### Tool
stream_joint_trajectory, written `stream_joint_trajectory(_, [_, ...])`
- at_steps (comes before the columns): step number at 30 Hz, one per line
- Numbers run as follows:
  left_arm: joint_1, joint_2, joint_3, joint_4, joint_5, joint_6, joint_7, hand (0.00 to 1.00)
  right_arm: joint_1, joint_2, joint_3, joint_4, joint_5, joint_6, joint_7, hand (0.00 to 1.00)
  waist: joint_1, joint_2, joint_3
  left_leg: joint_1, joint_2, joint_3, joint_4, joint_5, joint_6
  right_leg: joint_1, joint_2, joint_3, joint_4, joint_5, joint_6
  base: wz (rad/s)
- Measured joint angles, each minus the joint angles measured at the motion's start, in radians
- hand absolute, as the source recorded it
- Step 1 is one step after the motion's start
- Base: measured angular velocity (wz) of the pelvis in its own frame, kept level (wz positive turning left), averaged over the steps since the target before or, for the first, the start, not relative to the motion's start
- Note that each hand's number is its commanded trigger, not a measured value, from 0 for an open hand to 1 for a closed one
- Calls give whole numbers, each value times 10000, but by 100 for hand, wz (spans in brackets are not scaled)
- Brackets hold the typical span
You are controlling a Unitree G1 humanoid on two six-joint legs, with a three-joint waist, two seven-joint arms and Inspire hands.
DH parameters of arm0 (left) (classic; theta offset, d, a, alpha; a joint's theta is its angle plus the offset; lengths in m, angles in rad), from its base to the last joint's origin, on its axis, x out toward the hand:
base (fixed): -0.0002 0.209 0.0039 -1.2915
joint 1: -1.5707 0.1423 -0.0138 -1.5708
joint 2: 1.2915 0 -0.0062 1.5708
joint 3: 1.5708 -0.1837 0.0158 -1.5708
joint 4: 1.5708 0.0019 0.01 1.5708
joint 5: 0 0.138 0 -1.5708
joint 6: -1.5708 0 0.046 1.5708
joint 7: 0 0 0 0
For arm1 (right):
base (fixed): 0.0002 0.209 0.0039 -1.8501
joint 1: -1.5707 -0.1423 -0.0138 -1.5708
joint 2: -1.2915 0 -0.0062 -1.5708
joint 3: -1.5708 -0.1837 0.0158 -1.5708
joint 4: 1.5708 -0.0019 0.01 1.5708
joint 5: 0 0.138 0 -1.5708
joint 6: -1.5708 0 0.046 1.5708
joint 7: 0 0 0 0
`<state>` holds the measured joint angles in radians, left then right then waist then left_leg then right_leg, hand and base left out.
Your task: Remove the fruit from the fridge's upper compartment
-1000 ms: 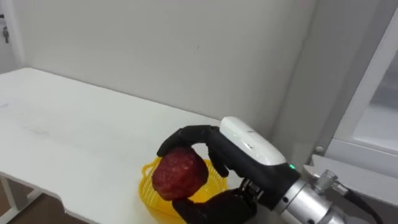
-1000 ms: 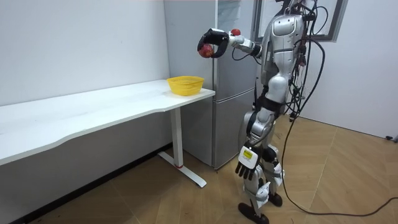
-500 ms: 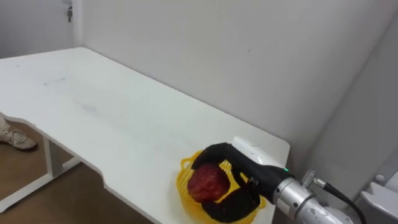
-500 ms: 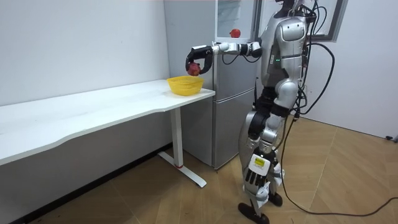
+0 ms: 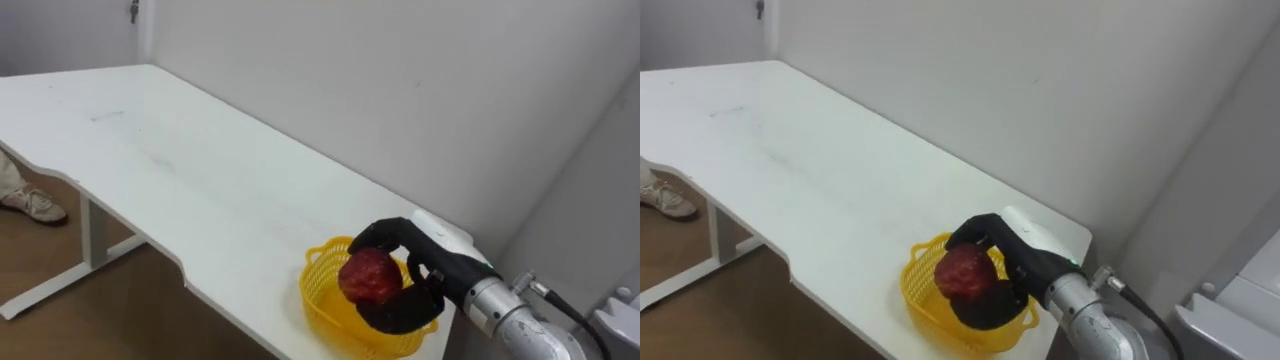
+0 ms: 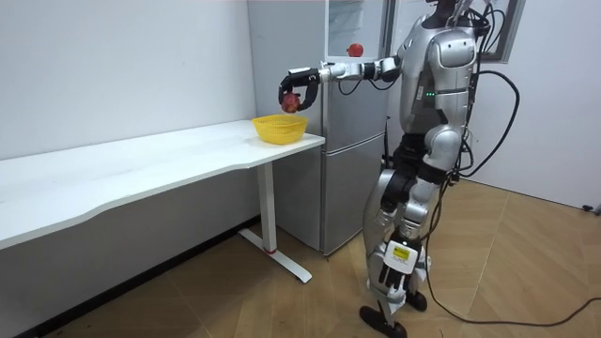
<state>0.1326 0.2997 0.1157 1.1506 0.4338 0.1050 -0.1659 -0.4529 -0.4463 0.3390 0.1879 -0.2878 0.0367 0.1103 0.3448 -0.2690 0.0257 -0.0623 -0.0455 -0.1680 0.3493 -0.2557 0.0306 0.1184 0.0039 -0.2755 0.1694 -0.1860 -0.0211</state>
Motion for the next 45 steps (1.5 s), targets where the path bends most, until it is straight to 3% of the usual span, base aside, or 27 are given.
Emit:
stream_joint_trajectory(6, [-41, 76, 4, -9, 3, 64, 53, 0, 23, -272, 0, 2, -1, 1, -284, 100, -22, 11, 0, -162, 2, 18, 144, 4, -7, -102, 10, -2, 13, 0, 0, -2])
stream_joint_trajectory(7, [-30, 92, 6, -9, 3, 64, 98, 0, 24, -273, 0, 1, 3, 1, -335, 96, -33, 15, 1, -133, 5, 25, 145, 4, -7, -73, 12, -2, 10, 0, 0, 0])
stream_joint_trajectory(8, [-34, 104, 3, -26, 4, 64, 127, 0, 23, -286, 0, 1, 12, 0, -424, 65, -48, 14, -1, -120, 6, 25, 145, 4, -7, -60, 11, -3, 11, 0, 0, 0])
stream_joint_trajectory(9, [-36, 106, -2, -45, 3, 64, 148, 0, 23, -287, 0, 1, 36, 0, -457, 0, -55, 14, -1, -121, 6, 25, 149, 4, -7, -60, 12, -4, 10, 0, 0, 0])
stream_joint_trajectory(18, [63, 108, -13, -218, 3, 194, 480, 0, 34, -287, 3, 92, 318, -13, -724, 0, -103, 66, -7, 18, 4, 25, 119, 2, -5, 4, 5, -13, 7, -1, 2, 0])
stream_joint_trajectory(24, [255, 114, -21, -343, 2, 279, 549, 0, 37, -288, 5, 203, 778, -12, -877, 0, -108, 166, -55, 63, 5, 12, 104, 0, -2, 45, 5, -12, 0, -6, 10, 0])
stream_joint_trajectory(45, [898, 244, -410, -896, 39, 602, 456, 0, 217, -291, 757, 267, 1127, 85, -976, 0, -115, 174, -81, 206, 5, 7, 110, -5, -2, 207, 1, 33, 4, -13, 18, 0])
